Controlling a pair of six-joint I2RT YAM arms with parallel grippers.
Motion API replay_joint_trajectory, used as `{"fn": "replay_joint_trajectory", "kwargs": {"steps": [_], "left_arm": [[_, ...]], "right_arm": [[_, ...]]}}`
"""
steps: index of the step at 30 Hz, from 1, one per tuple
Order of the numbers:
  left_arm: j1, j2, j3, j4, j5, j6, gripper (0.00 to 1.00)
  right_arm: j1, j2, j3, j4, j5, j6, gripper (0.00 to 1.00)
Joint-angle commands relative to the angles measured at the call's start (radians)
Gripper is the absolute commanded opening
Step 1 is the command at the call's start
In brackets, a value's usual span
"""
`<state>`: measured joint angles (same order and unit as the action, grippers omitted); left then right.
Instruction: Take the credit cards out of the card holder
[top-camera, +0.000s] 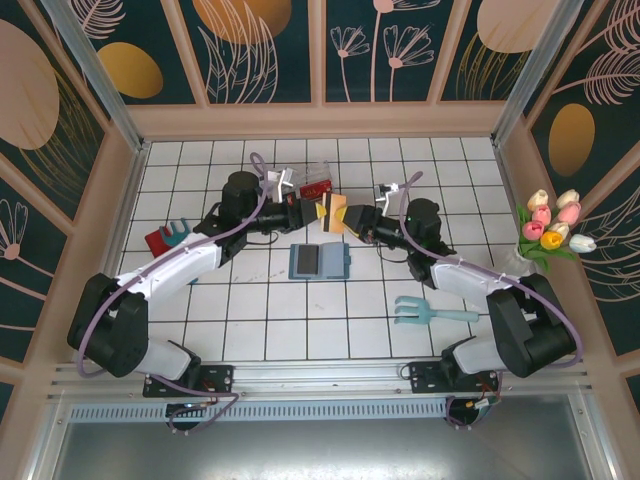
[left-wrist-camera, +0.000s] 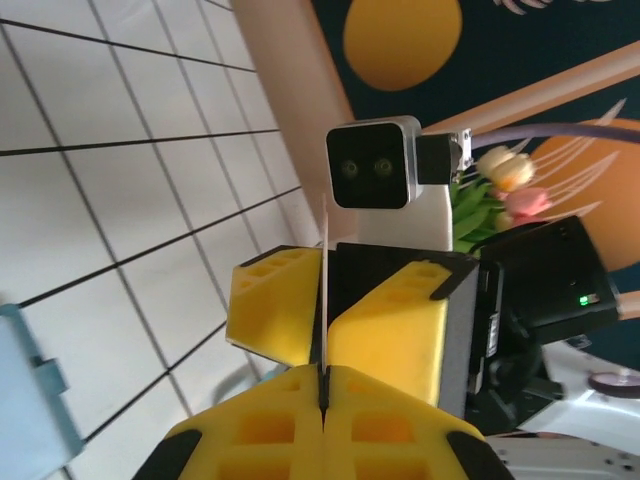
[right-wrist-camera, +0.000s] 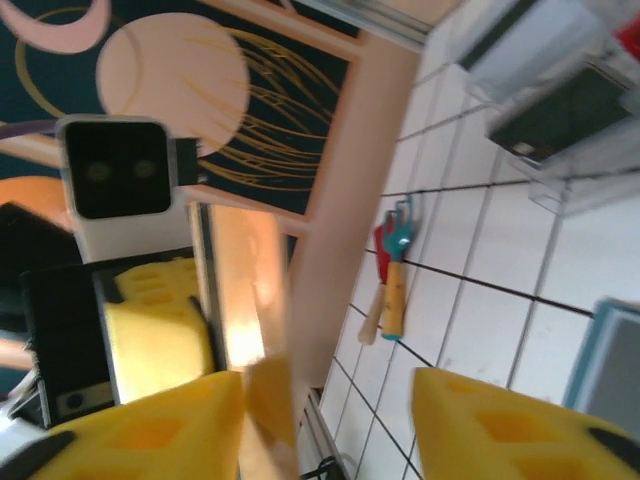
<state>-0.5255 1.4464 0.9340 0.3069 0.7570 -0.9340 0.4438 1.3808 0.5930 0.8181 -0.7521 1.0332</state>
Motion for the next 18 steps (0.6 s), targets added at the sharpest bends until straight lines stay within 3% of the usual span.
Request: {"fn": "replay_joint_trajectory", "kwargs": {"steps": [1,5,8,12,15,18], "left_arm": [[0.002,-0.017,-0.021,0.136,0.062,-0.096,0.00],[0.003,-0.020,-0.037,0.189,0.068,-0.120,0.01],[0.002,-0.013,-0.049,0.250,0.080,-0.158,0.12],[0.002,-0.006,-0.043,0.273,0.088,-0.162,0.16],[0.002,-0.007,-0.039,0.275,0.086,-0.149,0.13],[0.003,-0.006,-0.033,0.256,0.077,-0.116,0.03]], "right_arm": [[-0.005,-0.013,-0.003,0.213,-0.056,0.080,0.31],[-0.003,-0.030,-0.019,0.266,-0.040,0.114,0.16],[0.004,-0.036,-0.019,0.282,-0.044,0.127,0.12],[0.019,-0.038,-0.009,0.287,-0.049,0.133,0.12],[0.028,-0.034,0.001,0.277,-0.052,0.130,0.12],[0.028,-0.032,0.002,0.251,-0.052,0.122,0.15]]}}
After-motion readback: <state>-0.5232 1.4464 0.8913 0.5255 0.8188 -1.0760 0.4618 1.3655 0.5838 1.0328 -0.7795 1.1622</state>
